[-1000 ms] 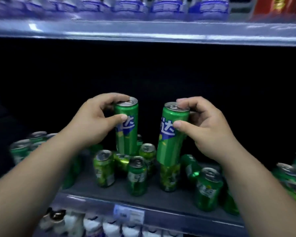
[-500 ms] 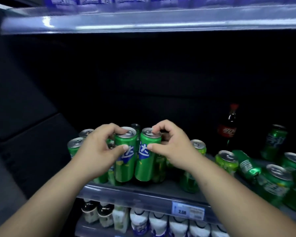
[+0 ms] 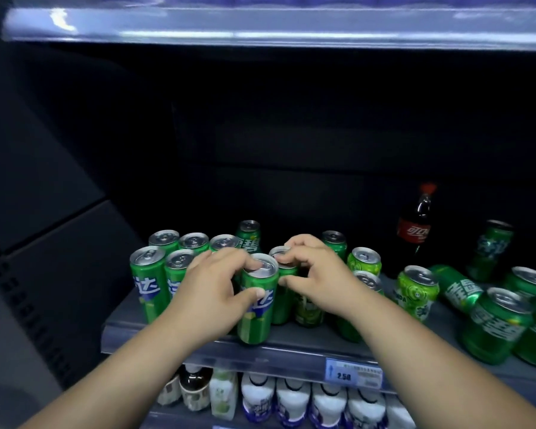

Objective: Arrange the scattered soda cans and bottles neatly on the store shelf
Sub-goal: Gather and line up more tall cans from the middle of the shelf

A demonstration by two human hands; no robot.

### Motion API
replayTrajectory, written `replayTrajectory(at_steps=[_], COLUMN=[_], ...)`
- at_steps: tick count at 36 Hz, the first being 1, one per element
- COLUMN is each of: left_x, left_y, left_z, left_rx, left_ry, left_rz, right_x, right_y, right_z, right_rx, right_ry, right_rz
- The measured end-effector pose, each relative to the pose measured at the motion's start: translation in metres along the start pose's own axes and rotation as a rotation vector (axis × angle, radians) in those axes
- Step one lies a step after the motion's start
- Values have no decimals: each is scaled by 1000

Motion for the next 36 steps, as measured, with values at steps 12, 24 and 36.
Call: replayTrajectory(at_steps=[12,24,36], left_x=[22,44,49], left_y=[-14,-15,-9], left_z=[14,28,52], left_rx=[60,106,125], left_ry=[23,174,363], left_rz=[225,472,444], right_x=[-36,-60,-73], right_y=[-15,-15,0], right_z=[-10,-16,-30], right_rx=[4,-60,-190], right_ry=[42,181,163], right_rz=[-76,-155,-419])
Point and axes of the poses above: each hand's wrist, its own z-axis towards the middle knuckle, its own x-axis out of the palm, y = z × x, the point moved 7 cm from there along z, towards the middle knuckle, and after that the axes turned 14 degrees about -y, right-handed, at the moved point
